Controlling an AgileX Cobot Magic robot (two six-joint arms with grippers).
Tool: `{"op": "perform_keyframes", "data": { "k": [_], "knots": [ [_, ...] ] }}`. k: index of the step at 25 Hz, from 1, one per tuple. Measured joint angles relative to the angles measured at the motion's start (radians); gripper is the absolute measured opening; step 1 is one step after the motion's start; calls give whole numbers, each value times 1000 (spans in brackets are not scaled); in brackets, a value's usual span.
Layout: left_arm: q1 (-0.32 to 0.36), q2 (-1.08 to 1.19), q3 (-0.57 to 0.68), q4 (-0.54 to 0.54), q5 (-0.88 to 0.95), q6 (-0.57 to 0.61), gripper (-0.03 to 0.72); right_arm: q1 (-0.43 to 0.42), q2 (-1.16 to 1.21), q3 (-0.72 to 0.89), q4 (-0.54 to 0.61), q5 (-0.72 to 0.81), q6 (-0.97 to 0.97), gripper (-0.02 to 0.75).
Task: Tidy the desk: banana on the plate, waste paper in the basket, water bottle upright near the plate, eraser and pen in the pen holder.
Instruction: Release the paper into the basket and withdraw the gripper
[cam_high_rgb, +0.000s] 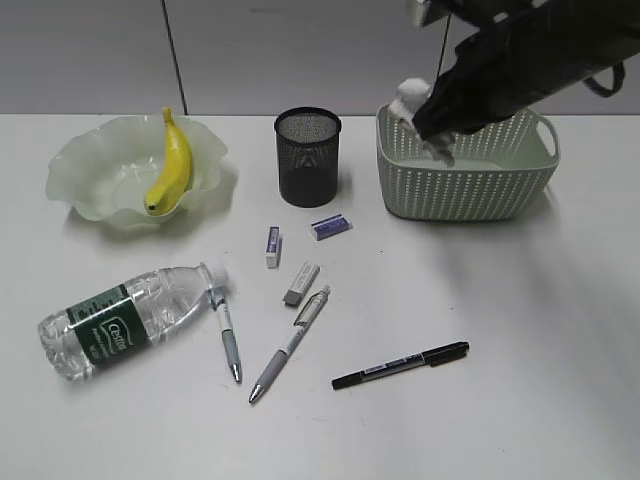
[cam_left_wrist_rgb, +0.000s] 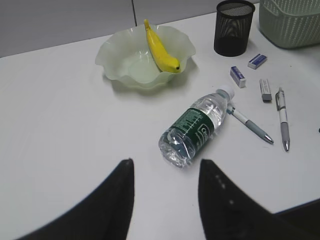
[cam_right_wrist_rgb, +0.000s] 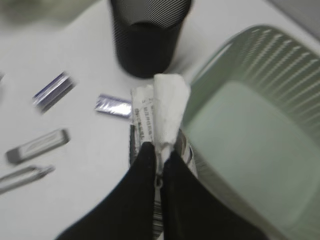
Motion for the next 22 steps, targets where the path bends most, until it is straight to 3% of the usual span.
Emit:
{"op": "perform_keyframes", "data": {
  "k": [8,10,12,14,16,22],
  "knots": [
    [0,0,0,0,0,0,321,-108,106,-4,0,-334,31,25],
    [0,0,0,0,0,0,321,-118,150,-12,4,-386,32,97],
    [0,0,0,0,0,0,321,-125,189,-23,23,-411,33,221],
    [0,0,0,0,0,0,321,-125,204,-27,41,-411,33,358],
    [0,0,0,1,0,0,321,-125,201,-31,61,-411,34,433],
    [0,0,0,1,0,0,321,-126,92,-33,72,-131,35,465]
  ]
}}
